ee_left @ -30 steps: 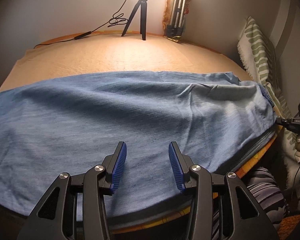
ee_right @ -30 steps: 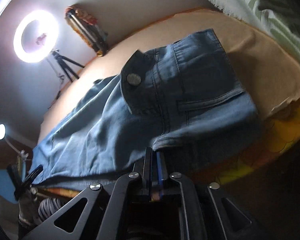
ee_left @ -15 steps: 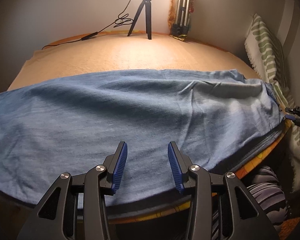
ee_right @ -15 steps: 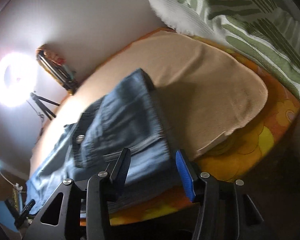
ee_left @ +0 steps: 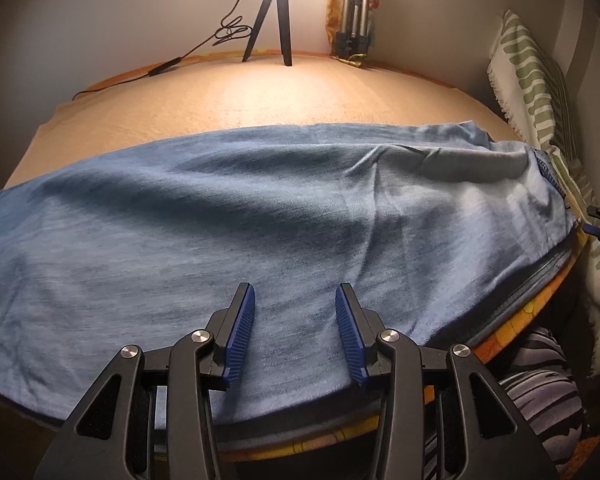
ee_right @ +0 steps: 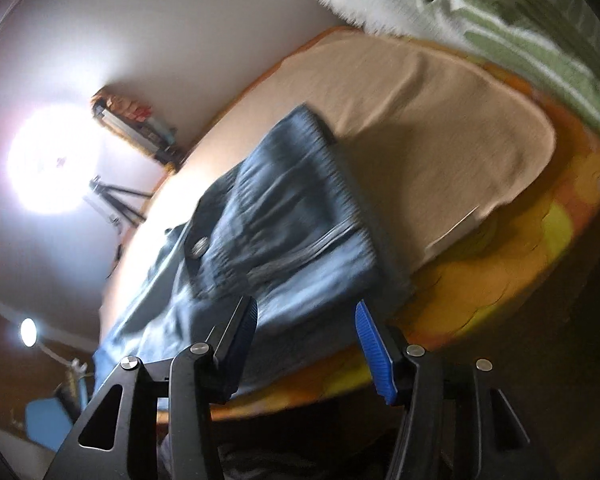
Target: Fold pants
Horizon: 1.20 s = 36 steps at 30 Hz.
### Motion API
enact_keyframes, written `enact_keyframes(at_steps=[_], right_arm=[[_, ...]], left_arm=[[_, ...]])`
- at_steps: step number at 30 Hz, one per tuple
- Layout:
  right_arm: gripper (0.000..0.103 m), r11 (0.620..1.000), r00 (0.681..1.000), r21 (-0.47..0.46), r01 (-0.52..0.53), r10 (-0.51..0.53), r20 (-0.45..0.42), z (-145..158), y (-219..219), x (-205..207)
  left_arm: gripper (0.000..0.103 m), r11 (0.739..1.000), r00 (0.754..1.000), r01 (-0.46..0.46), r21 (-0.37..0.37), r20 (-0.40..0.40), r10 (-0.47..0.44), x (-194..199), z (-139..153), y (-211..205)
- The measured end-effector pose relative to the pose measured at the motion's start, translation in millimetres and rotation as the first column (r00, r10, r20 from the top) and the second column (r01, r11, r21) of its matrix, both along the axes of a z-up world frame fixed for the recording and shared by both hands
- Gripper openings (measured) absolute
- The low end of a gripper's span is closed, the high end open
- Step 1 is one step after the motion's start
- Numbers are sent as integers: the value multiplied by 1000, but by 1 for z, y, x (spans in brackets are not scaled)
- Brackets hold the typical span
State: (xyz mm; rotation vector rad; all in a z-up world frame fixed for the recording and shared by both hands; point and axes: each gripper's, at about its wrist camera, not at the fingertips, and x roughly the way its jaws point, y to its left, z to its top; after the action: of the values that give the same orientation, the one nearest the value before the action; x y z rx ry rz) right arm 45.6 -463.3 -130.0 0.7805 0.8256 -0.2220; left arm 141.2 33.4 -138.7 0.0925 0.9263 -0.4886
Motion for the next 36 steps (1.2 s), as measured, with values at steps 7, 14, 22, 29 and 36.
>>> enact_keyframes(at_steps=[7, 14, 22, 29, 36], right_arm=[[55, 996, 999, 87, -1, 3, -32, -26, 9, 21], [17, 997, 999, 69, 42, -42, -6, -26, 10, 29], [11, 1000, 998, -10, 10, -9, 57, 20, 24, 24], [11, 998, 997, -55, -15, 19, 78, 48, 27, 24], [11, 1000, 997, -22, -11, 12, 74, 48, 26, 22]], left_arm=[[40, 1000, 1000, -3, -23, 3, 3, -3, 5, 5], [40, 998, 1000, 2, -69, 3, -2, -5, 11, 10], [41, 963, 962, 270, -8, 41, -270, -36, 26, -45], [41, 904, 912, 399, 150, 31, -408, -47, 11, -89], [24, 895, 904, 415, 166, 37, -426, -45, 4, -96]])
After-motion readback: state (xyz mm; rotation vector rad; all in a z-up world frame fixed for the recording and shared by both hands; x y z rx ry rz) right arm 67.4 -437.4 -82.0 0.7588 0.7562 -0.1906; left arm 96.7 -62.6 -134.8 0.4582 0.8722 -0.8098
